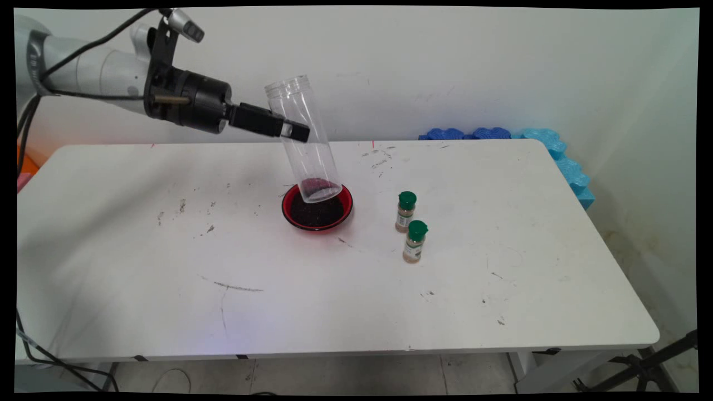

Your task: Pour the black seasoning powder in the red bowl

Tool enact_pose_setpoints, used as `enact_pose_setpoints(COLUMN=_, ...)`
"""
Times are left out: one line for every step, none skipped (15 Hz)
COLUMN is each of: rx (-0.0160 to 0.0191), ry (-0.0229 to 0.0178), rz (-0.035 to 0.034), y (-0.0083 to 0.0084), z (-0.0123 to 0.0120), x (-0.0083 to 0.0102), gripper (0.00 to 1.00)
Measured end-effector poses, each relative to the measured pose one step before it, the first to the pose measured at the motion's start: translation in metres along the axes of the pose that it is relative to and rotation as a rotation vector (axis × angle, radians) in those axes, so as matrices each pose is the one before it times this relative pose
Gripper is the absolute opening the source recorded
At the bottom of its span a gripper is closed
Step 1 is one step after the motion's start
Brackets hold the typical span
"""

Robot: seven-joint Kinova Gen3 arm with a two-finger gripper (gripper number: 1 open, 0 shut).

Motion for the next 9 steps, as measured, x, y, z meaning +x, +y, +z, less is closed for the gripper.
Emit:
enact_pose_setpoints(rx=0.00383, ry=-0.00500, rz=0.03368, y=0.00197, z=-0.00017, x=-0.00059, gripper=0.00)
enact_pose_setpoints(rx=0.00561, ry=-0.00854, rz=0.05041, y=0.00303, z=-0.00035, x=-0.00148, gripper=0.00)
enact_pose_setpoints(rx=0.00545, ry=-0.01062, rz=0.05951, y=0.00362, z=0.00019, x=-0.00169, gripper=0.00)
enact_pose_setpoints(rx=0.00419, ry=-0.01216, rz=0.06071, y=0.00396, z=0.00104, x=-0.00196, gripper=0.00)
enact_pose_setpoints(rx=0.00480, ry=-0.01046, rz=0.05100, y=0.00393, z=0.00059, x=-0.00223, gripper=0.00)
enact_pose_setpoints(rx=0.00432, ry=-0.01340, rz=0.06026, y=0.00490, z=0.00162, x=-0.00248, gripper=0.00)
enact_pose_setpoints(rx=0.00267, ry=-0.01294, rz=0.05282, y=0.00485, z=0.00217, x=-0.00228, gripper=0.00)
enact_pose_setpoints(rx=0.00164, ry=-0.00874, rz=0.03193, y=0.00349, z=0.00167, x=-0.00178, gripper=0.00)
enact_pose_setpoints(rx=0.00137, ry=-0.01344, rz=0.04486, y=0.00502, z=0.00335, x=-0.00260, gripper=0.00)
